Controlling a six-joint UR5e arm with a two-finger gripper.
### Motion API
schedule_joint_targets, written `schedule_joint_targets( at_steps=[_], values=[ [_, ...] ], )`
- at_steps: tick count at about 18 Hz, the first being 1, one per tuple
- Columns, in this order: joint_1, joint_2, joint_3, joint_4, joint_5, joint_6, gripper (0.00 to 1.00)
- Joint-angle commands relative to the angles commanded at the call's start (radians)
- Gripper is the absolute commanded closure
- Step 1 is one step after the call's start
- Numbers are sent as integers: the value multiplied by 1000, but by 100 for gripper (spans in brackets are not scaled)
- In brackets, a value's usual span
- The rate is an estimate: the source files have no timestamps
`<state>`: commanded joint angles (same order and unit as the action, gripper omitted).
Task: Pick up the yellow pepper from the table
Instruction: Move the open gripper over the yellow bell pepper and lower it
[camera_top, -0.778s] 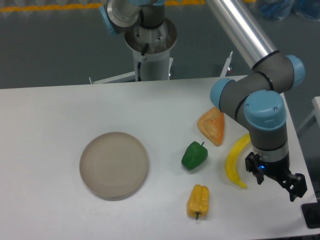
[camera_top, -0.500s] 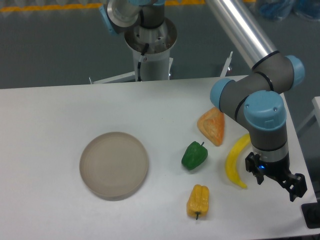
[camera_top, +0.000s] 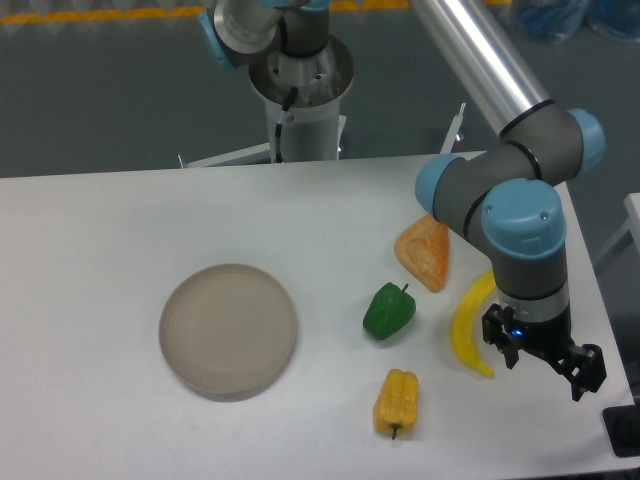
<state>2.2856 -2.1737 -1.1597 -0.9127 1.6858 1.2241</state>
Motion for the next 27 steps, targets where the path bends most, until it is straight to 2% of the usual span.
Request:
schedule_joint_targets(
  at_steps=[5, 9, 11, 14, 20, 23, 27],
  values=[
    [9, 72, -23, -78, -112, -70, 0],
    [6, 156, -144, -78, -121, -167, 0],
    [12, 190, -214, -78, -171, -225, 0],
    [8, 184, -242, -77, -262, -421, 0],
    [2, 135, -241, -60, -339, -586, 0],
    [-2, 118, -250, -45, -345, -597, 0],
    [-25, 77, -249, 14, -338, -598, 0]
  ],
)
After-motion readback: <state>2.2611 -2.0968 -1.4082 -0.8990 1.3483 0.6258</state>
